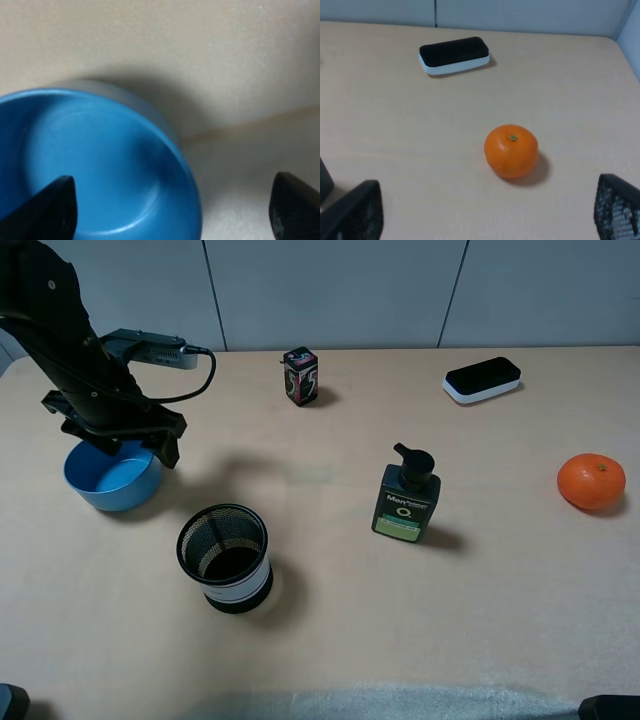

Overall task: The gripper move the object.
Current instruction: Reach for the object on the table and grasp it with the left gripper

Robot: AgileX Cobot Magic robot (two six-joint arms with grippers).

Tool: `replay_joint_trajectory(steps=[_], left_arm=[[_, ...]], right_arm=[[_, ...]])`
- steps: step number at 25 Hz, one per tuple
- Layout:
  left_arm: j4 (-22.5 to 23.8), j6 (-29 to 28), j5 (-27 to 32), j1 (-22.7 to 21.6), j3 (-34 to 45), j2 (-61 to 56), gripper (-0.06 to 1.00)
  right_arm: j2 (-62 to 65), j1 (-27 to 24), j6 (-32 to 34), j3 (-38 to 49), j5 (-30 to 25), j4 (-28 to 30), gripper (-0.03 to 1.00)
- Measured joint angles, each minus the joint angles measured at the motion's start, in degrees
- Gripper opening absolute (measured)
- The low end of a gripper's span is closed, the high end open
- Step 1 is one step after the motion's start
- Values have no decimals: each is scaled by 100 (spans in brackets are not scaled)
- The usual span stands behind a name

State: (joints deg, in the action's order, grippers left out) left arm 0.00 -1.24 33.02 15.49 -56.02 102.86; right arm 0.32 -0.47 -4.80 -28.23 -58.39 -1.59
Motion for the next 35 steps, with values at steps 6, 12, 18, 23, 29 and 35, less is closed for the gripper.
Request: replay_joint_trajectory(steps=[6, 12, 18, 23, 29, 35], left_arm=[[0, 0, -67, 0, -68, 335, 77], [0, 0, -91, 0, -245, 537, 77], [0, 0, -116, 0, -327, 785, 77], [0, 0, -139, 0, -327, 935, 77], [0, 0, -205, 0, -329, 1047, 77], [0, 0, -216, 0, -334, 1047, 62]], right_arm=[[0, 0, 0, 0, 0, 0, 64], [0, 0, 0, 0, 0, 0, 64], [0, 0, 0, 0, 0, 0, 64], [0, 0, 0, 0, 0, 0, 64], [0, 0, 0, 0, 0, 0, 64], [0, 0, 0, 0, 0, 0, 64]])
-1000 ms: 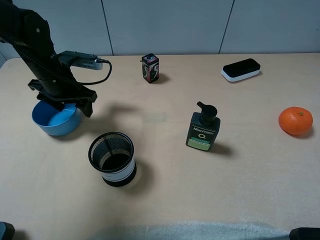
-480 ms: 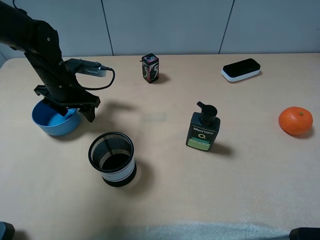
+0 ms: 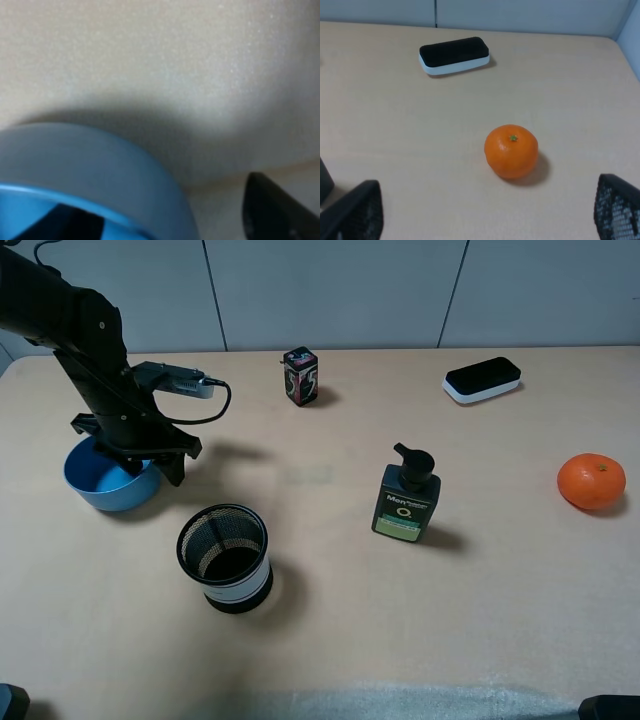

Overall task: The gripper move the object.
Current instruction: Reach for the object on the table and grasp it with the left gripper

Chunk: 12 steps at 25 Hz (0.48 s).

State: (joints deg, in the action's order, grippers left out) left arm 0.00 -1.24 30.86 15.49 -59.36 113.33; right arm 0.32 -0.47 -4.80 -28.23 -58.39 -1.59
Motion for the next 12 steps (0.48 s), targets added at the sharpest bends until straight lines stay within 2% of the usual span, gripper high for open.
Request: replay_joint_trajectory(steps=[10, 12], left_arm=[[0, 0, 6, 0, 0, 0, 23], [0, 0, 12, 0, 0, 0, 18]], right_arm=[[0, 0, 0, 0, 0, 0, 64], [0, 0, 0, 0, 0, 0, 64]])
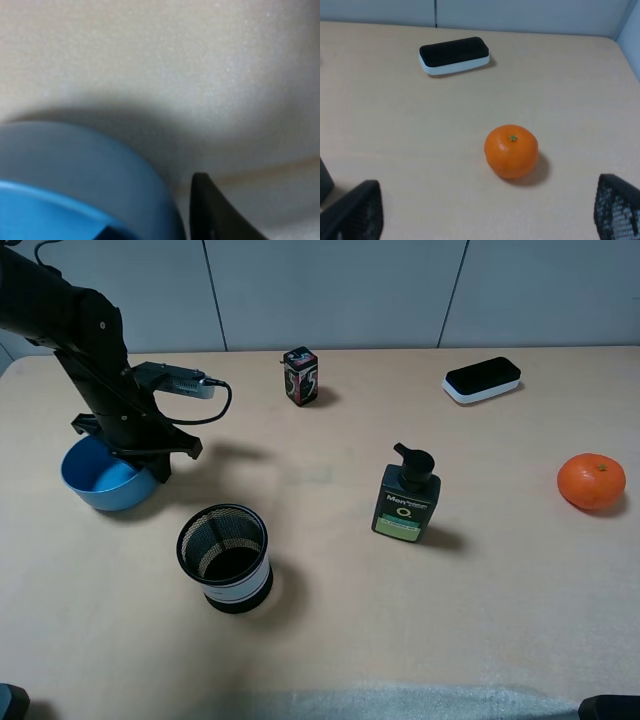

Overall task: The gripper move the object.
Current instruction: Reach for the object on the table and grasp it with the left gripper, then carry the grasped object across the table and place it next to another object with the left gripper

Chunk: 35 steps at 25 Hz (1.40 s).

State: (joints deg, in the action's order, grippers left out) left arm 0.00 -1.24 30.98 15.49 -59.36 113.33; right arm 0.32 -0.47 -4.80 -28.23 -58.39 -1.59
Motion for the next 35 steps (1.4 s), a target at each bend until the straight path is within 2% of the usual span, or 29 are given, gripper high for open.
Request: replay_joint_trajectory(steps=[8, 21, 28, 35], left_arm=[[49, -25, 156, 0, 0, -6, 5], [74, -37, 236, 0, -16, -11, 4], [204, 2, 687, 20, -475, -6, 2], [351, 13, 1242, 243, -1086, -6, 2]], right_arm=[[0, 0, 0, 0, 0, 0, 64], [0, 0, 0, 0, 0, 0, 64], [0, 0, 0, 0, 0, 0, 64], [0, 0, 0, 0, 0, 0, 64]])
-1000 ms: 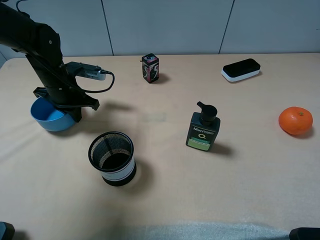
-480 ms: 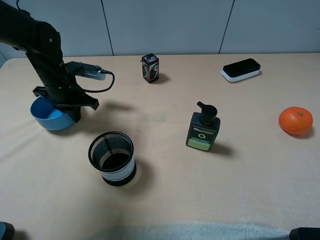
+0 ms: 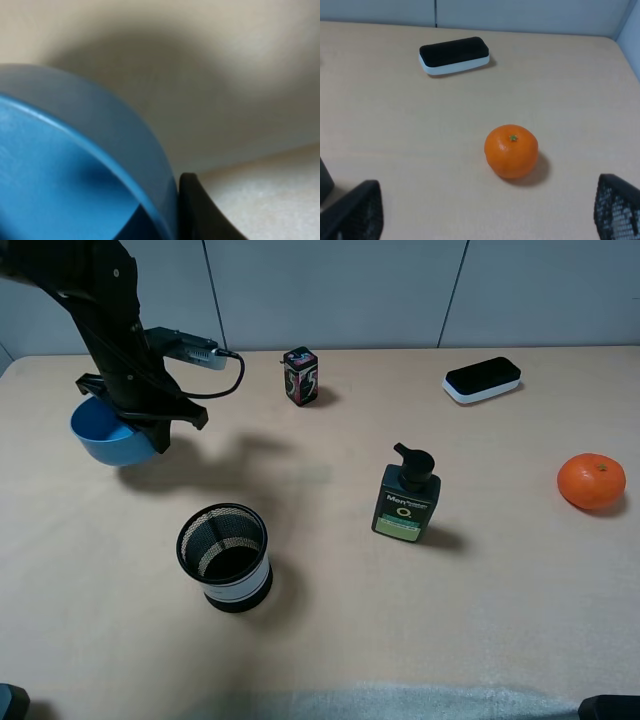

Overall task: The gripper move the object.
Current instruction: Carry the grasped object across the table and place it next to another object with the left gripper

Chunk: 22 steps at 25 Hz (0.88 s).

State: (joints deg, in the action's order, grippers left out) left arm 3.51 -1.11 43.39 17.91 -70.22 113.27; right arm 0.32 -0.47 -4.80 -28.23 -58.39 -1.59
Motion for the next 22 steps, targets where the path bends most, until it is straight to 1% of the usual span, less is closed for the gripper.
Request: replay_joint_trajectory(steps=[12, 22], left_arm=[[126, 5, 680, 462, -1297, 6, 2], [138, 5, 830, 488, -2005, 88, 2]], right_arm=[[0, 0, 0, 0, 0, 0, 64], [0, 0, 0, 0, 0, 0, 64]])
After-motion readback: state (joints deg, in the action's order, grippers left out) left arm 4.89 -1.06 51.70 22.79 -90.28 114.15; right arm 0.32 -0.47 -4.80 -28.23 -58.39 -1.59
